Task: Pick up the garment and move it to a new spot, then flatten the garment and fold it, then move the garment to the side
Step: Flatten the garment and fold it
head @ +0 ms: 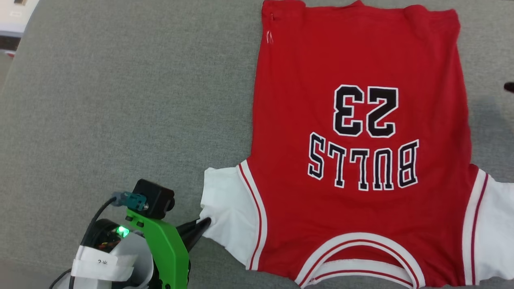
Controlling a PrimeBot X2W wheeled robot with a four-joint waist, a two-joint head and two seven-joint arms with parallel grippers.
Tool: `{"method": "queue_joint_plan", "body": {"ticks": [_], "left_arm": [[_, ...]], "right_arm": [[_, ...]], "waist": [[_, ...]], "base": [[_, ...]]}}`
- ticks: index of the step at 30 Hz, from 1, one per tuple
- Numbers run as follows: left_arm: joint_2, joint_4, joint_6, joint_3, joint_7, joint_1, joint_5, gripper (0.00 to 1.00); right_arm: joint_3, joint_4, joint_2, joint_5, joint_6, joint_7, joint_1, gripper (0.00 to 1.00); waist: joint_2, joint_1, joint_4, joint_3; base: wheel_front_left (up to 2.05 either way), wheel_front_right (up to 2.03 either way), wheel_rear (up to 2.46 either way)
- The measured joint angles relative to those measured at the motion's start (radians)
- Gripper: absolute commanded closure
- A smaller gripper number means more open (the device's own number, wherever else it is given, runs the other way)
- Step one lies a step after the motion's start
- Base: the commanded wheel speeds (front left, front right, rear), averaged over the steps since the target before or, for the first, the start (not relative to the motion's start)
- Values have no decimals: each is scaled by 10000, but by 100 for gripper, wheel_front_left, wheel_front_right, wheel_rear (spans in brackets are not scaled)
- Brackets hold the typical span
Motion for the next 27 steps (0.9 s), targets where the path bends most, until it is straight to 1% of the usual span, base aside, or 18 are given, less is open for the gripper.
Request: {"method": "queue_joint_plan", "body": {"ticks": [4, 8, 10, 14, 20, 27], "left_arm": [[-125, -102, -25, -86, -21, -285, 151, 100], [-439, -132, -48, -224, -238, -485, 159, 100], [-560, -132, -134, -305, -328, -565, 236, 100], [-706, -90, -242, -443, -460, -669, 336, 100], [-986, 61, -341, -593, -750, -829, 393, 100], [-1047, 297, -399, -640, -978, -870, 489, 100]], "right_arm": [[123, 972, -117, -600, 0, 142, -1490, 0], [123, 1868, -268, -1256, 0, 173, -2498, 0], [150, 2222, -389, -1569, 0, 155, -2994, 0], [219, 2922, -445, -2069, 0, 63, -3889, 0], [355, 3703, -518, -2629, 0, -221, -4474, 0], [458, 4169, -692, -2805, 0, -591, -4685, 0]], "waist": [[0, 1, 387, 631], [0, 1, 841, 1139], [0, 1, 1103, 1384], [0, 2, 1581, 1826], [0, 2, 2189, 2329], [0, 1, 2598, 2709]], "base": [[0, 0, 0], [0, 0, 0], [0, 0, 0], [0, 0, 0], [0, 0, 0], [0, 0, 0]]}}
